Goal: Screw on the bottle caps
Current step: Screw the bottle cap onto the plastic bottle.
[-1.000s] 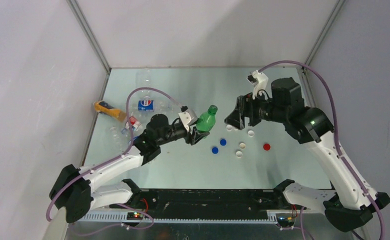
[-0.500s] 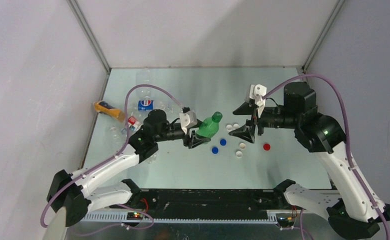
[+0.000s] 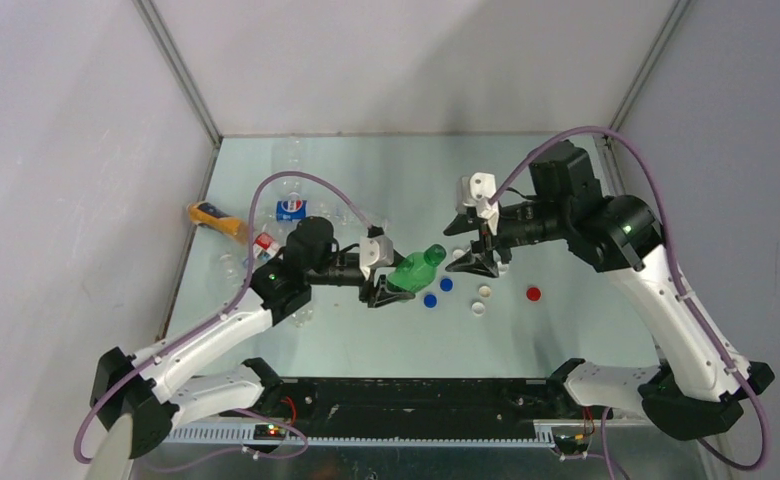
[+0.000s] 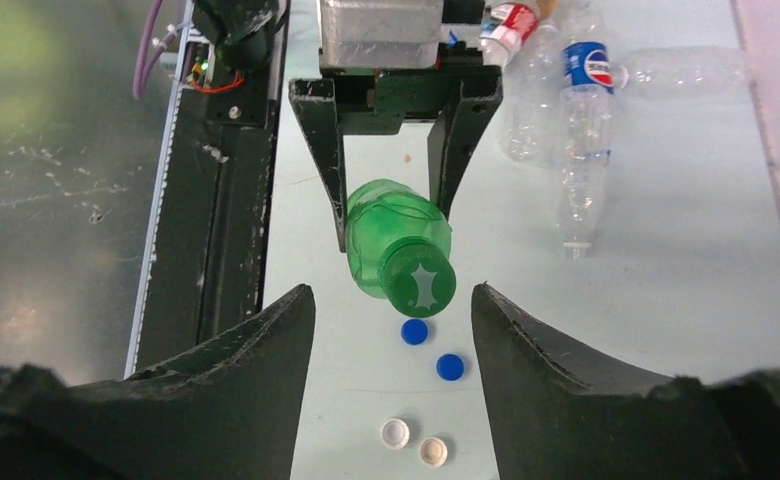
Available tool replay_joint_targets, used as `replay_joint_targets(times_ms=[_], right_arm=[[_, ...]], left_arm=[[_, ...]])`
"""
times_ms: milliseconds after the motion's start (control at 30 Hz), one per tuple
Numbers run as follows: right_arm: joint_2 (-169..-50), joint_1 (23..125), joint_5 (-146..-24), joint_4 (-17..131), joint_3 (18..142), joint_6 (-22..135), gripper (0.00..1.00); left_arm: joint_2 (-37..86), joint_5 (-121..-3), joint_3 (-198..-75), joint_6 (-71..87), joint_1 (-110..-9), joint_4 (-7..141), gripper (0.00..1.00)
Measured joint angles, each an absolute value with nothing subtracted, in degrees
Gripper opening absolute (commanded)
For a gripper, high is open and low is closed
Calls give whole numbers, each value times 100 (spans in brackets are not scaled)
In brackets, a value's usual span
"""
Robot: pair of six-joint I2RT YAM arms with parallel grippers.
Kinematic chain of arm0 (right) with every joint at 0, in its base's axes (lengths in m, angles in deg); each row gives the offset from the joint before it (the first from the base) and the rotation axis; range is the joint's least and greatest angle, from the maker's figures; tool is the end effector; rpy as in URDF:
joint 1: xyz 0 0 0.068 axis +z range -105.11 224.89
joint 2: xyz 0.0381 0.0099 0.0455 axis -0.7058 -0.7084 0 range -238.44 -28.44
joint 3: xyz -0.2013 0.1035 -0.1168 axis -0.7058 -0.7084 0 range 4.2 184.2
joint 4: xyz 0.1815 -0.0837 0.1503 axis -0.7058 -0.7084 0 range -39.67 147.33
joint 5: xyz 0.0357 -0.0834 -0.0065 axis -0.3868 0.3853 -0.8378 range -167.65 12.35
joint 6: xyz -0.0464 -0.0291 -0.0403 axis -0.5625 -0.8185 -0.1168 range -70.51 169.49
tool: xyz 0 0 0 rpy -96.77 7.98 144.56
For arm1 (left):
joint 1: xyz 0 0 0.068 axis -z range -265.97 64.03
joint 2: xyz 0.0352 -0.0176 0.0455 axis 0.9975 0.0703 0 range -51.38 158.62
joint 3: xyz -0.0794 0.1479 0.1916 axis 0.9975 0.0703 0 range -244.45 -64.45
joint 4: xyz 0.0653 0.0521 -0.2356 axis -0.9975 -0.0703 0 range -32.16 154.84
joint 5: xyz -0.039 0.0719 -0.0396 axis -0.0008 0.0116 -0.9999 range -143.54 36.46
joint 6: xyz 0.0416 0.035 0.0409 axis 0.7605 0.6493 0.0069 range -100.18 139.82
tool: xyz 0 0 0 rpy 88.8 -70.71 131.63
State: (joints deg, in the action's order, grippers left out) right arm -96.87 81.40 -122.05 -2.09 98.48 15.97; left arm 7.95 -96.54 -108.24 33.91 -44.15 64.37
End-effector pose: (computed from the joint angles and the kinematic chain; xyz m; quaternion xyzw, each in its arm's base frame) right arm 0.1440 0.1542 0.4346 -0.6144 0.5657 0.3443 0.4289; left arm 0.1575 -0.1909 0.2884 0.5432 0.5530 -0.4184 0.4734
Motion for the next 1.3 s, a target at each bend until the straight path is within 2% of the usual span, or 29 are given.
replay_joint_targets(times_ms=[167,867,1300], right_arm=[[-9910,8254,-12203,-436,9888,1449,53],[-10198,8431,-12142,-534,9918,1302,51],[-10364,8475,-12120,-598,9949,1444,21]], left_arm=[[718,-9779,-10905,3533,-4415,6249,0],[764,-9947,-11110,3839,-4415,5803,0],[780,-9973,-11110,3837,-4417,5790,0]])
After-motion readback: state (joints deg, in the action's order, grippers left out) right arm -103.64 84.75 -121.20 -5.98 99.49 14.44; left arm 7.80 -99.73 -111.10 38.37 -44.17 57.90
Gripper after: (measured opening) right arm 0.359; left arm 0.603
